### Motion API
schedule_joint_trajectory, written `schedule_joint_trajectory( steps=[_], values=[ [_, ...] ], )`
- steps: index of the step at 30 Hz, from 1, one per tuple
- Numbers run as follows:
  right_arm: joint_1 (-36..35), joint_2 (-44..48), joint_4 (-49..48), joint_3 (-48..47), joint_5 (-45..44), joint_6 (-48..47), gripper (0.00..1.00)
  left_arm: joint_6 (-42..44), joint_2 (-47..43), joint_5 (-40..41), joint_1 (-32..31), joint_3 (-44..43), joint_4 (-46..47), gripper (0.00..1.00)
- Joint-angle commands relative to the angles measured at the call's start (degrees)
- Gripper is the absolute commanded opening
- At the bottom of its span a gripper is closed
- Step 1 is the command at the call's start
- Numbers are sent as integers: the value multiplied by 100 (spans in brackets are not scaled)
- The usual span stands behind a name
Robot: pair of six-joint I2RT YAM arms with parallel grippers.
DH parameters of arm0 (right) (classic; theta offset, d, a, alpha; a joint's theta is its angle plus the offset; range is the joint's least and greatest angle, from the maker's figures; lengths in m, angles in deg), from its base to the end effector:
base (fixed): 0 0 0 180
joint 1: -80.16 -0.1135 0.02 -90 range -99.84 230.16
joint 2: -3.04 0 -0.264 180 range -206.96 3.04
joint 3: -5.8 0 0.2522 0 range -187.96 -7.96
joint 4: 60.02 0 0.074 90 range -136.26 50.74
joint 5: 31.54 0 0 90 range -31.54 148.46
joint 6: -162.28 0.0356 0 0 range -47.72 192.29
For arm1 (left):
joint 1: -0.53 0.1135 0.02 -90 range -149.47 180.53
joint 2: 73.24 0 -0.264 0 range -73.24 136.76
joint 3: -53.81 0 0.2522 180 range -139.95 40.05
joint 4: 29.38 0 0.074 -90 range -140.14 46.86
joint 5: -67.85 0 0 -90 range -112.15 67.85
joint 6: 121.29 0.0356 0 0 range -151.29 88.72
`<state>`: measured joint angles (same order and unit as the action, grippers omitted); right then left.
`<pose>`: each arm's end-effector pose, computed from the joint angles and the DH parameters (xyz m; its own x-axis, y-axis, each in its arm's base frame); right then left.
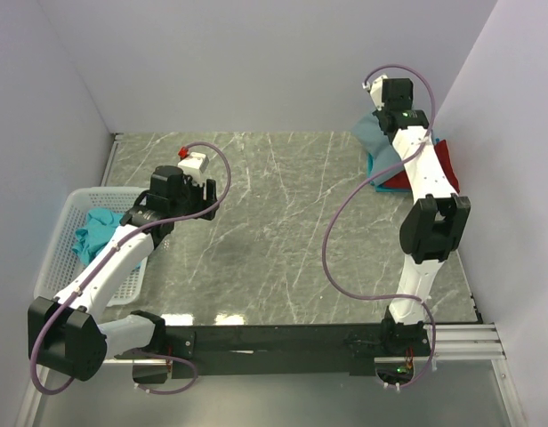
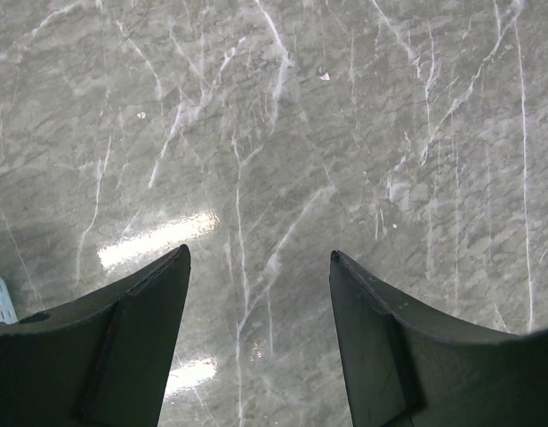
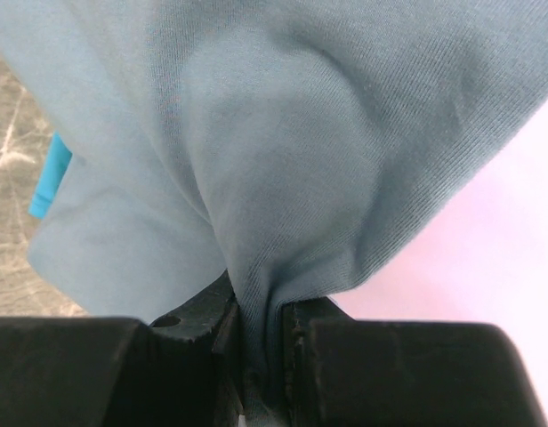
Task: Fold and stack the t-shirts
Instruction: Neatly place the folded tshirt to the corner
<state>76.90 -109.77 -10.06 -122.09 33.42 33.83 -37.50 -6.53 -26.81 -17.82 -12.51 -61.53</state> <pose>0.4532 0.0107 0.3617 -0.6306 -0.6002 -0.4920 -0.1239 0.7036 -0.6997 0.2460 -0.0846 0.2954 -0.5485 0.0683 -0.8333 0.3213 0.9373 -0.1346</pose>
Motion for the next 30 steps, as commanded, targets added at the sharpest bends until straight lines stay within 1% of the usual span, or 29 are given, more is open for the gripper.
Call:
schedule_joint_trajectory(
  steps=[1, 8, 9, 14, 18, 21, 30],
  values=[
    [151, 383, -281, -312, -203, -83, 0, 103, -54, -87, -11, -97, 81, 69],
    [300, 85, -272, -365, -98, -22, 0, 112, -19, -87, -11, -97, 73, 69],
    [474, 58, -272, -356, -63, -13, 0, 112, -19, -78, -11, -88, 73, 69],
    [599, -56, -333, -321, 60, 31, 0, 121, 25, -61, -11, -88, 64, 69],
    [591, -83, -334, -347, 183, 40, 0, 130, 61, -52, -11, -97, 64, 69],
    [555, -153, -228, -549, 262, 75, 0, 130, 78, -34, -11, -97, 55, 69],
    [353, -171, -96, -909, 236, 22, 0, 139, 78, -26, -11, -88, 55, 69]
  ],
)
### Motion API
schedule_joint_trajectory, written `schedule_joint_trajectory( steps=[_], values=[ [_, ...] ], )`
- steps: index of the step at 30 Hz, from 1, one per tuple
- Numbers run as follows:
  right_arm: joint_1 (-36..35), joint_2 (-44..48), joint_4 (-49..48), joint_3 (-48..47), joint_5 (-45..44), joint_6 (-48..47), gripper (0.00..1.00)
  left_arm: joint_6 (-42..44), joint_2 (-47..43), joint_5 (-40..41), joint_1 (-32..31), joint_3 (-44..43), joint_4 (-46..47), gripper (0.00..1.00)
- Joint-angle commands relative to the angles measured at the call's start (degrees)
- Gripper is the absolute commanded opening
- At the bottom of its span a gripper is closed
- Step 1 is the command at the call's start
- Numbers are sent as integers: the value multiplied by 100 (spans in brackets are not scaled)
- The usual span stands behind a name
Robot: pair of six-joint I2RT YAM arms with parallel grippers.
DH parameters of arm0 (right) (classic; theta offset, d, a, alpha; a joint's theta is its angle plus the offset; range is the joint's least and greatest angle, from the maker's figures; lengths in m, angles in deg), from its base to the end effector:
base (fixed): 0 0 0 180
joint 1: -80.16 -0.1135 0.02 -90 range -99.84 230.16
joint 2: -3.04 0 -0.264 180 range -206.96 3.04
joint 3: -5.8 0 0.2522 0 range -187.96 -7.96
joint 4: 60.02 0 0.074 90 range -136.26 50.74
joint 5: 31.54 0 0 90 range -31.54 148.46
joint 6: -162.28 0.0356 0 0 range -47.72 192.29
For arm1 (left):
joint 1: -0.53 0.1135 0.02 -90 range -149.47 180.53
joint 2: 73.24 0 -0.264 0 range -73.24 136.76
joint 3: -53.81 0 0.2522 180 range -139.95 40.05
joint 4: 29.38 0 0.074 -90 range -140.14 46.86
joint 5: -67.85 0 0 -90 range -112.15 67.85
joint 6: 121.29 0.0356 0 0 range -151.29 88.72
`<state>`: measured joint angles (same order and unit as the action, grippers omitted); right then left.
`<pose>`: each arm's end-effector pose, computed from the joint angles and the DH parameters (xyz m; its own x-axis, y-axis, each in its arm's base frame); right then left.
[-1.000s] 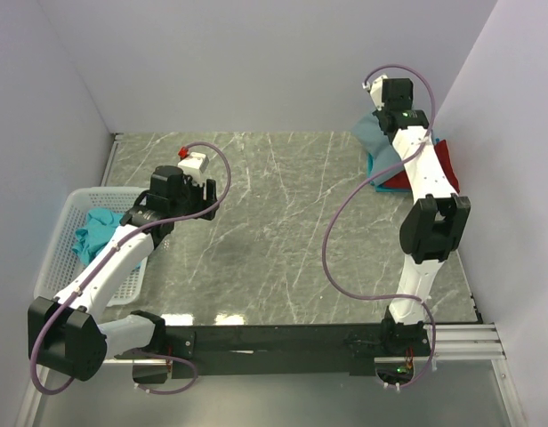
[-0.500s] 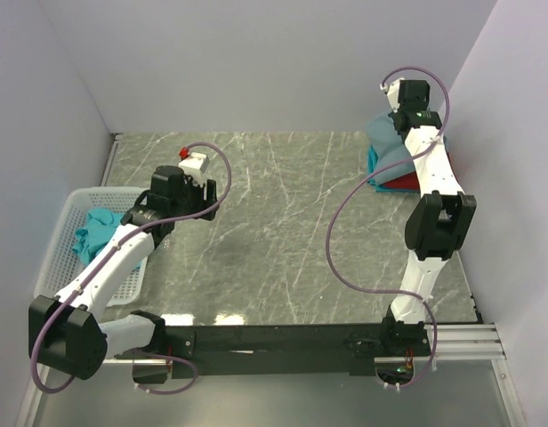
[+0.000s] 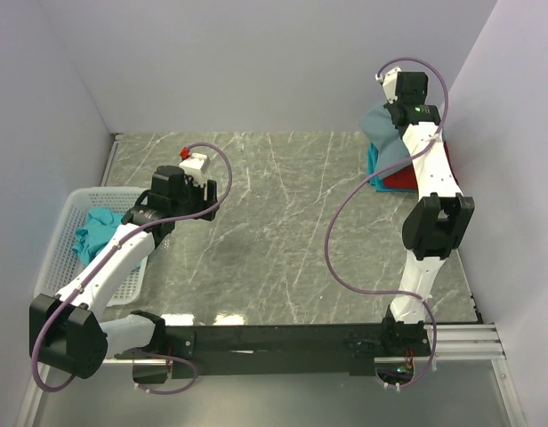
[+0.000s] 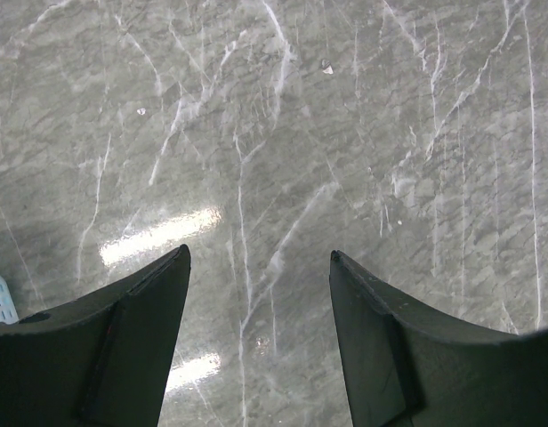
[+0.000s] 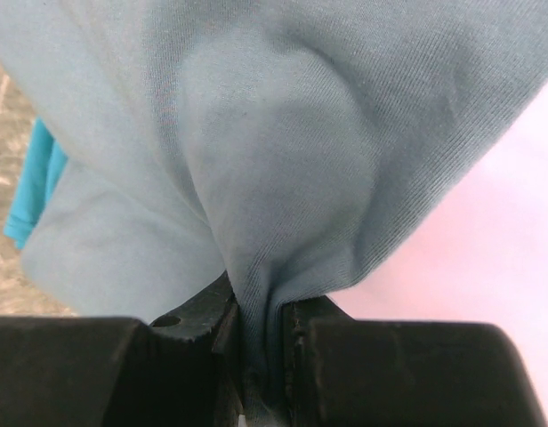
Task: Fold and stack the t-shirts
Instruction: Neatly place the folded tshirt to the corner
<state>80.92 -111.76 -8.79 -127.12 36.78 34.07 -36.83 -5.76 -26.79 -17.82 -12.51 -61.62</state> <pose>0.4599 -0.0193 0.3731 -0.6282 -0.5665 -0.5333 -0.0850 0.7314 -0.6767 0.2482 -0.0854 0.2920 -0.5565 0.0832 -0.8266 0.3257 0.9372 -0.1249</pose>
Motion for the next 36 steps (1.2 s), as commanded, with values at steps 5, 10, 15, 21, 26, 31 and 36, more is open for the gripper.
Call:
schedule_joint_trajectory(
  steps=[5, 10, 15, 21, 26, 31, 36],
  values=[
    [-304, 151, -170, -381, -118, 25, 0, 71, -16, -45, -11, -97, 64, 69],
    [-435, 283, -109, -380, -144, 25, 0, 88, -33, -63, -11, -97, 55, 69],
    [-524, 450, -47, -276, -153, 34, 0, 88, -34, -72, -11, -97, 55, 69],
    [-559, 853, -29, 84, -153, 51, 0, 97, -16, -98, -11, -106, 46, 69],
    [-559, 1205, -196, 673, -153, -10, 0, 88, -7, -124, -11, -106, 46, 69],
    [-559, 1504, -258, 1008, -127, -19, 0, 97, -7, -133, -11, -97, 46, 69],
    [-559, 1680, -328, 1228, -127, -28, 0, 97, 19, -142, -11, -97, 37, 69]
  ],
)
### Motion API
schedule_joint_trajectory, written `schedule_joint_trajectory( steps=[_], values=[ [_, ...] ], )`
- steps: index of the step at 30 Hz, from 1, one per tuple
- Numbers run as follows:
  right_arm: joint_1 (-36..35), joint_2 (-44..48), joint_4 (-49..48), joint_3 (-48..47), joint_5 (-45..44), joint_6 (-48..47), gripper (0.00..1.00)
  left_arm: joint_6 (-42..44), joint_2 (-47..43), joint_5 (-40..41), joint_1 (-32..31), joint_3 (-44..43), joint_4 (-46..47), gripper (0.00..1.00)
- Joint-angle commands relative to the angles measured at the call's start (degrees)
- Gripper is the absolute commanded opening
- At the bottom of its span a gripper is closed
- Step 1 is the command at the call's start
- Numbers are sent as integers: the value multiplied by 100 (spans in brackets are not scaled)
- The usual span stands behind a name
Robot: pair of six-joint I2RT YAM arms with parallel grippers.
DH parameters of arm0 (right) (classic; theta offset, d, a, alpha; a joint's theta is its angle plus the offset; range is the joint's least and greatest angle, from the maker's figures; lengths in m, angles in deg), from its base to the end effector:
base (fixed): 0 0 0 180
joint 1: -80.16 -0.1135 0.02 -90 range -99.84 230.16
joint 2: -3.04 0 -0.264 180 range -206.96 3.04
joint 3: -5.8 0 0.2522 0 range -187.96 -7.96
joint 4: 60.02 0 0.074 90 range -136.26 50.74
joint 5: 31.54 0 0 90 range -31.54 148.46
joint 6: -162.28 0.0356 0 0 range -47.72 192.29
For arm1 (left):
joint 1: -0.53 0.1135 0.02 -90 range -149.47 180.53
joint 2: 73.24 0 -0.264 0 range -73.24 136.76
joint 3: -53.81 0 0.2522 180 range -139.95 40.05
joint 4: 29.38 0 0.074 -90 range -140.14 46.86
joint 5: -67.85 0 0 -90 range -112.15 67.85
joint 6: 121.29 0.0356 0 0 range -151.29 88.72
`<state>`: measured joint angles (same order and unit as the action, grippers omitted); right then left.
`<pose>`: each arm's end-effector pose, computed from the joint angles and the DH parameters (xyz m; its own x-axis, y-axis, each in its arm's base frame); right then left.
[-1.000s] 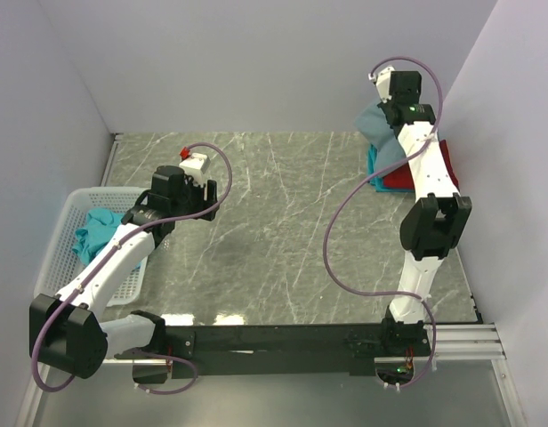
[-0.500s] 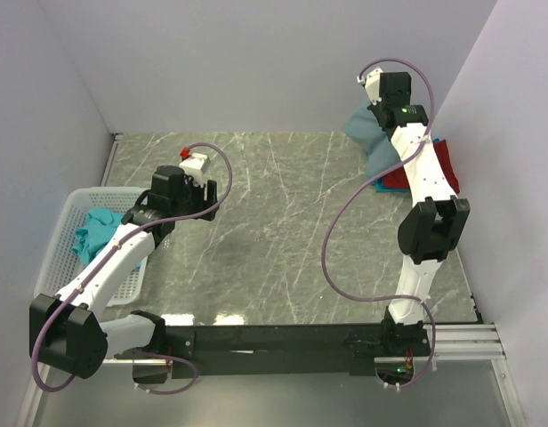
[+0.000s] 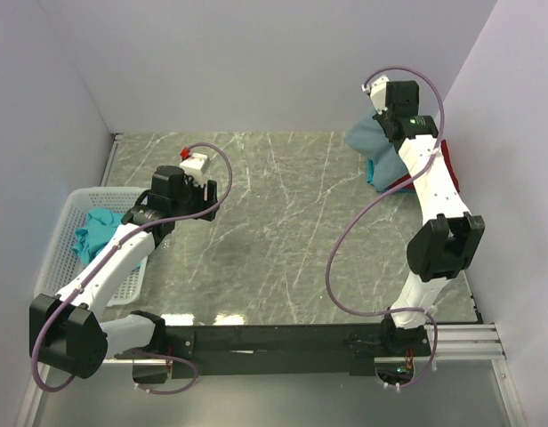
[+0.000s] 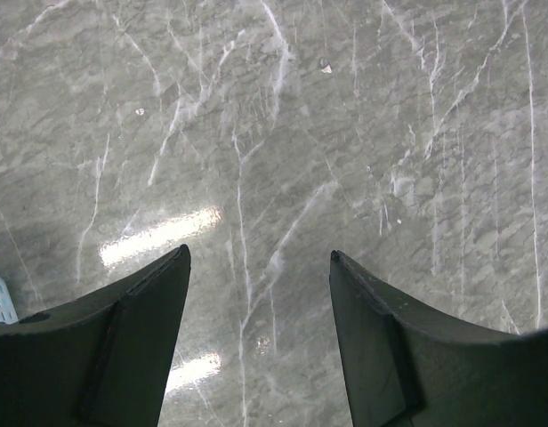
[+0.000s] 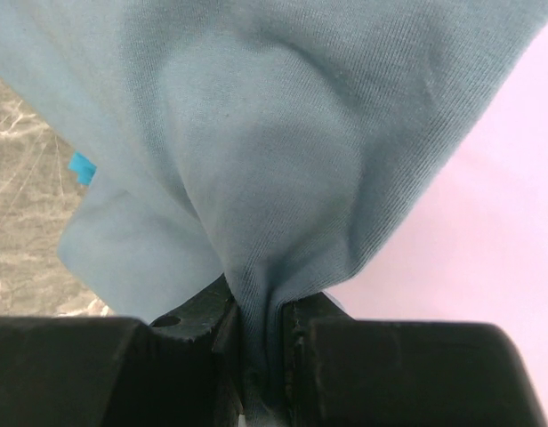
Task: Fold and stack the t-shirts
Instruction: Neatly place the folded tshirt to the corner
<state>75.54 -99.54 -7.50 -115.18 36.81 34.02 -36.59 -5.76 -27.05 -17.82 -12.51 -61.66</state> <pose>0.4052 0.0196 0.3907 -0.5812 -0.6244 -0.5219 -0.1660 0.7188 -0.6751 0.2481 -0.0855 0.2919 -0.5560 0.0875 -0.8265 0.3314 0.9353 -0.1239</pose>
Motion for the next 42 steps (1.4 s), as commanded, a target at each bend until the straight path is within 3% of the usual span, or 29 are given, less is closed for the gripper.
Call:
schedule_joint_trajectory(
  steps=[1, 27, 42],
  values=[
    [-21, 459, -457, 52, -129, -24, 0, 64, 19, -116, -11, -106, 42, 69],
    [427, -613, -844, -308, -120, -147, 0, 91, 107, -89, -11, -106, 16, 69],
    [1156, -1316, -1309, -387, -234, -208, 0, 99, 177, -63, -11, -97, 15, 69]
  ],
)
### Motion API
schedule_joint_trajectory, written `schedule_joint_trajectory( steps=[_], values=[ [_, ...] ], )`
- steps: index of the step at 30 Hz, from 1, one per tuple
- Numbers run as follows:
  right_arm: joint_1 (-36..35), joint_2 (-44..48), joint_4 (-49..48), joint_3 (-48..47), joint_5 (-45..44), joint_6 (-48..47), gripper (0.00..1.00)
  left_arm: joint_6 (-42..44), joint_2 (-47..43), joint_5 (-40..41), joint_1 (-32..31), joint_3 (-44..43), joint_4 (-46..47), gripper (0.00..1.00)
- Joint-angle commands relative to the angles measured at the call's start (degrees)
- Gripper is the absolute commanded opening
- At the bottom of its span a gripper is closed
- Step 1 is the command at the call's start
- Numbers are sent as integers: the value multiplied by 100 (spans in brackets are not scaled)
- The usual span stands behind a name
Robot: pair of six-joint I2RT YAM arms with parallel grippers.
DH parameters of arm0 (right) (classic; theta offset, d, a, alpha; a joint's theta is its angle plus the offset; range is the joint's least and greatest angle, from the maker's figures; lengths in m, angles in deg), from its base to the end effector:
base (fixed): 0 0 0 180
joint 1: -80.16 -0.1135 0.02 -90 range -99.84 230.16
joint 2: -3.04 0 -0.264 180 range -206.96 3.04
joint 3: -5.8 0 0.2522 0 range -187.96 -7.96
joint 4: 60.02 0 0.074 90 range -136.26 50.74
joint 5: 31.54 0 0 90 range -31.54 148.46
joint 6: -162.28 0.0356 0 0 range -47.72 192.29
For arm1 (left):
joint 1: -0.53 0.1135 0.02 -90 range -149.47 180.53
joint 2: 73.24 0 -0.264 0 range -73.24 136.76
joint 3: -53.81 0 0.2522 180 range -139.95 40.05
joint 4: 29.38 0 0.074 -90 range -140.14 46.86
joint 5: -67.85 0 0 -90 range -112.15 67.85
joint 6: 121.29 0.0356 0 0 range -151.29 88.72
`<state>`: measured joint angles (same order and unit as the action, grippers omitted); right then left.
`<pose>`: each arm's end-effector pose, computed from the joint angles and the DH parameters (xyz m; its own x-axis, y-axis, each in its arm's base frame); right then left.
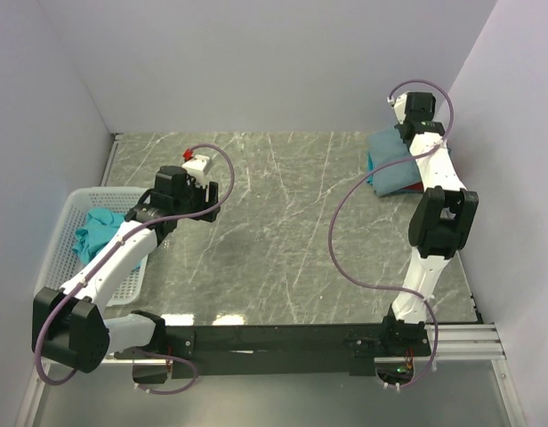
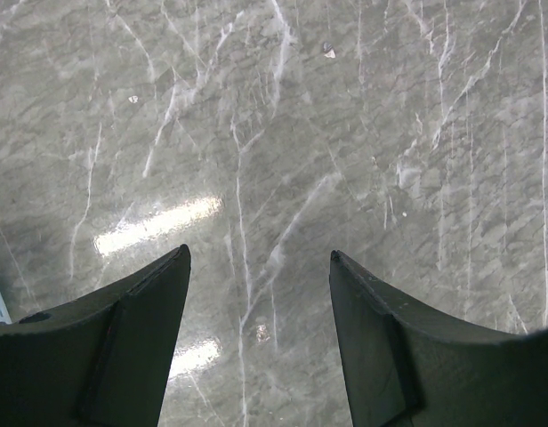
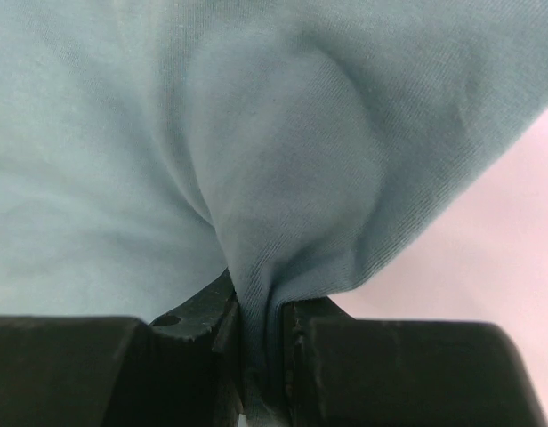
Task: Fold and stack the t-shirts
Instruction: Neatly place the folded tshirt to the corner, then reset both grippers
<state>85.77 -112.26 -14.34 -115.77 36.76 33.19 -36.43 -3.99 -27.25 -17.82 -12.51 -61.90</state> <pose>0.4627 -0.0587 0.3117 -0.7269 -0.5173 -0.4517 -0.1072 0.7352 -0.6694 0.2529 -0.0872 0.2840 -0.5825 0.0992 -0.8067 0.3315 0.9352 -0.1243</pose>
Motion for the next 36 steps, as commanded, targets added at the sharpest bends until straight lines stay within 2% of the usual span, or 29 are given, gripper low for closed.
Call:
schedule_joint_trajectory(
  steps=[1, 2, 3, 4, 5, 6, 9, 10, 16, 21, 26, 28, 29, 31, 33, 34, 35, 36],
  values=[
    [169, -105, -678, -346, -265, -151, 0, 84, 9, -43, -11, -88, 40, 69],
    [212, -263, -757, -372, -361, -204, 0, 84, 9, -43, -11, -97, 40, 69],
    [282, -377, -906, -398, -579, -248, 18, 84, 9, -35, -11, -97, 40, 69],
    [301, -500, -933, -512, -730, -274, 29, 84, 18, -35, -11, -97, 40, 69],
    [336, -737, -994, -557, -879, -309, 51, 93, 35, -35, -11, -97, 31, 69],
    [371, -826, -1212, -574, -1229, -344, 63, 84, 27, -35, -11, -88, 31, 69],
    [362, -1002, -1670, -539, -1784, -494, 82, 93, 36, -17, -11, -97, 31, 69],
    [354, -985, -1628, -557, -1881, -486, 82, 93, 44, -8, -11, -88, 31, 69],
    [178, -309, -1155, -337, -1216, -38, 82, 93, 88, -43, -11, -123, 13, 69],
    [186, -1, -100, -645, 445, 595, 80, 93, 18, -26, -11, -106, 22, 69],
    [222, -228, -143, -653, 192, 850, 75, 102, -43, 1, -11, -115, 13, 69],
    [257, -221, 138, -619, 489, 1025, 72, 102, -78, 9, -11, -115, 22, 69],
    [257, -99, 174, -462, 699, 1078, 70, 93, -113, 27, -11, -106, 31, 69],
    [231, 252, 218, 247, 1779, 1201, 69, 58, -219, 10, 7, -106, 48, 70],
    [178, 981, 218, 794, 2657, 1255, 66, -30, -342, -34, 59, -53, 206, 71],
    [117, 1654, 87, 1475, 3453, 1324, 66, -169, -482, -104, 173, -18, 285, 73],
    [90, 2052, -158, 1900, 3748, 1447, 67, -258, -570, -157, 252, 17, 364, 76],
    [81, 2439, -673, 2644, 3969, 1587, 68, -346, -667, -219, 340, 52, 556, 84]
  ],
)
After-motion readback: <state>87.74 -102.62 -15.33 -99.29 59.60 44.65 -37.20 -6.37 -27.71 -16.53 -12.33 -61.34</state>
